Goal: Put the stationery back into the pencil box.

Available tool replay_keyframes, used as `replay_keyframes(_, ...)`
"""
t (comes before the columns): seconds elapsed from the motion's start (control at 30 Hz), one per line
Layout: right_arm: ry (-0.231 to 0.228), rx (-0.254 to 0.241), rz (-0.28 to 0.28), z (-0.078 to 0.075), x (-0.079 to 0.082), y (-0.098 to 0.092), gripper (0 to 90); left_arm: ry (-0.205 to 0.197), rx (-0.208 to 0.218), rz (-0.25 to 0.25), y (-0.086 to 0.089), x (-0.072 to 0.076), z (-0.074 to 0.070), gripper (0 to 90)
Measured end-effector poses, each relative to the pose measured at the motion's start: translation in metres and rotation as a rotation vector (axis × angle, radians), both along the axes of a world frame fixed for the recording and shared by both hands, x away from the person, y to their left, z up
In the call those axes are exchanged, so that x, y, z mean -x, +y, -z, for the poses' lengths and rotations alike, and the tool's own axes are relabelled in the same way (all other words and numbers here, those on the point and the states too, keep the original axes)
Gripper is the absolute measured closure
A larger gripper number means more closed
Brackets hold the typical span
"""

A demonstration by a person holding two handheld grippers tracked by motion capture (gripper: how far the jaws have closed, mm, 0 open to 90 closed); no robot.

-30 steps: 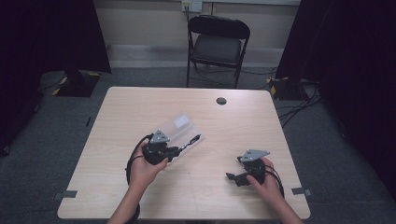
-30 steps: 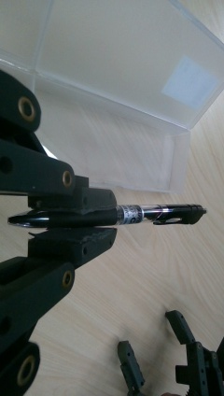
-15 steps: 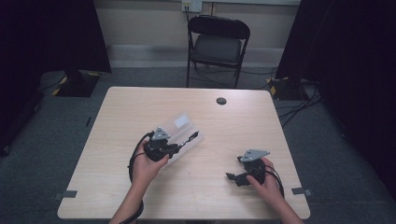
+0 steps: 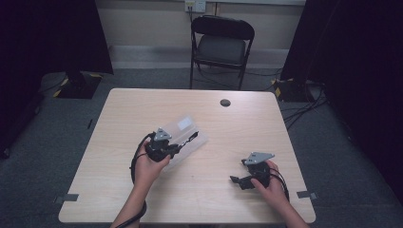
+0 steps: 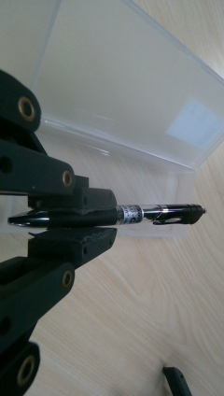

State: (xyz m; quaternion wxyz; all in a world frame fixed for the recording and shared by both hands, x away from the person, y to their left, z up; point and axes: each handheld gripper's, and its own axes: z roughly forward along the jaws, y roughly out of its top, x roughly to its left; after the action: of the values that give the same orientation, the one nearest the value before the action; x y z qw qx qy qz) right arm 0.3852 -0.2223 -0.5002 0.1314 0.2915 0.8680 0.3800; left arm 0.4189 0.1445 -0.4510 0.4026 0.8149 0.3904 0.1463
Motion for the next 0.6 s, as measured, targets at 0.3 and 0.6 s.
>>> replay_keyframes(0.3,0.0,0.0,0.0,0.0,0.0,0.0,14.3,0.002,-0.006,-0.012,-0.001,-0.006,0.002,80.6)
replay_keyframes(0.6,0.0,0.0,0.0,0.0,0.0,0.0,14.3,0.012,0.005,-0.025,-0.001,-0.011,0.006,80.6)
